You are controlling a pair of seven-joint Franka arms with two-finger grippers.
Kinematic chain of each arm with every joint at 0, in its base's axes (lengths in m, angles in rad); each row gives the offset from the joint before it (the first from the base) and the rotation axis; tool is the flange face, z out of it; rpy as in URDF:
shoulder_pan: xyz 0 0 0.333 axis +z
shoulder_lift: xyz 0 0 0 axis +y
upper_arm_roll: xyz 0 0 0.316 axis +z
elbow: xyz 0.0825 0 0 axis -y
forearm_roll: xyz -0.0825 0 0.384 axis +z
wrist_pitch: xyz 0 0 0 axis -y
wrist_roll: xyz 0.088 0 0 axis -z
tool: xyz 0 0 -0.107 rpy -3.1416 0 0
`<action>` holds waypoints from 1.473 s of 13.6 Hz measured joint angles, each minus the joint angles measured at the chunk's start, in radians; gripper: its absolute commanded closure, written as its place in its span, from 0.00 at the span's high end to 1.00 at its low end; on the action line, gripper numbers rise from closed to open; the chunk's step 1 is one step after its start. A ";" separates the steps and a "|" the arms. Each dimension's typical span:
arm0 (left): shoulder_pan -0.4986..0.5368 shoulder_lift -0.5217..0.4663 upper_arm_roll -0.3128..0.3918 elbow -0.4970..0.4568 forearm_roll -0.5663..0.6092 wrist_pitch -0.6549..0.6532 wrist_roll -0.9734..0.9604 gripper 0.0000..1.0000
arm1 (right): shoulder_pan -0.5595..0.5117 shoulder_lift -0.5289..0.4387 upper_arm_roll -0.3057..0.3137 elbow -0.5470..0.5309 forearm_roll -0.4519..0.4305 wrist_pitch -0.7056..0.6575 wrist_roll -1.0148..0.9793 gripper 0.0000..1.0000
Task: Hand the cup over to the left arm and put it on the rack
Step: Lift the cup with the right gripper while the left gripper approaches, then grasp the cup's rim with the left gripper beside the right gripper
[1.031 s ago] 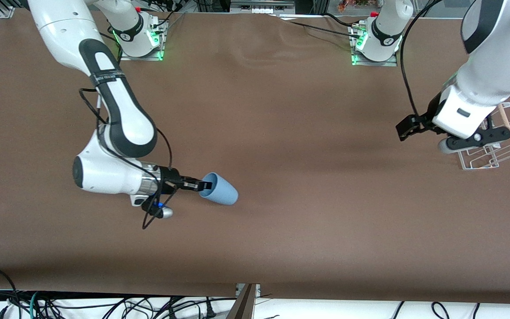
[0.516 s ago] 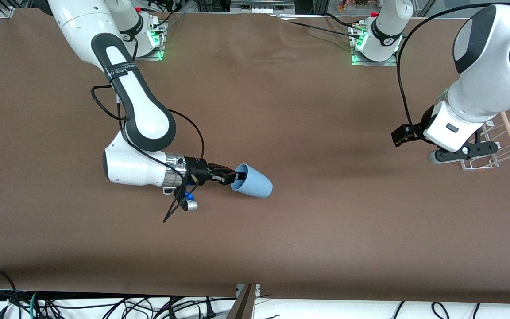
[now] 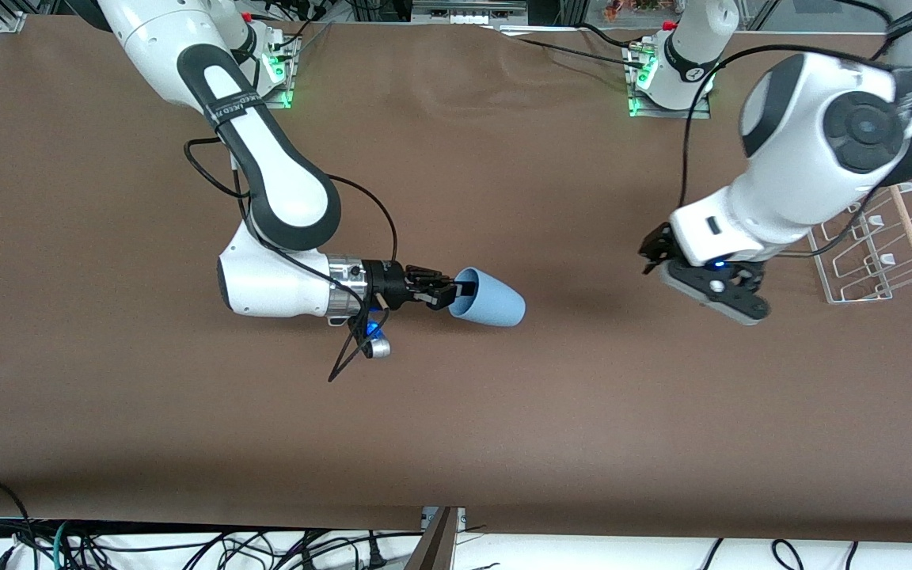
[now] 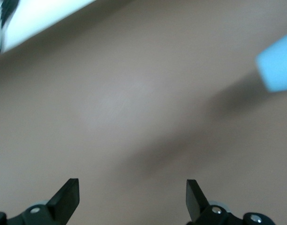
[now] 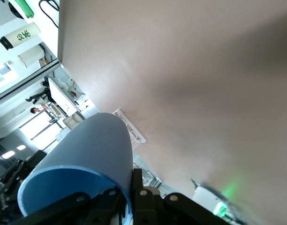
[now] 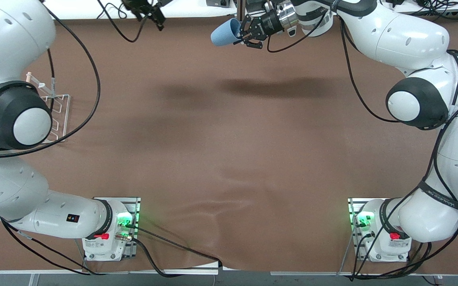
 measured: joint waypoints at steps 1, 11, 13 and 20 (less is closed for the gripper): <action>-0.013 0.016 -0.023 -0.010 -0.001 0.059 0.023 1.00 | 0.000 0.000 0.007 0.006 0.000 0.000 0.019 0.00; -0.034 -0.001 -0.216 -0.346 0.260 0.566 0.111 1.00 | -0.002 0.000 0.018 0.008 0.000 -0.001 0.113 0.00; -0.034 -0.014 -0.225 -0.339 0.297 0.577 0.111 1.00 | -0.002 0.000 0.018 0.008 0.000 -0.005 0.116 0.00; -0.033 -0.014 -0.226 -0.276 0.304 0.578 0.113 1.00 | -0.001 0.000 0.018 0.008 0.000 -0.054 0.128 0.00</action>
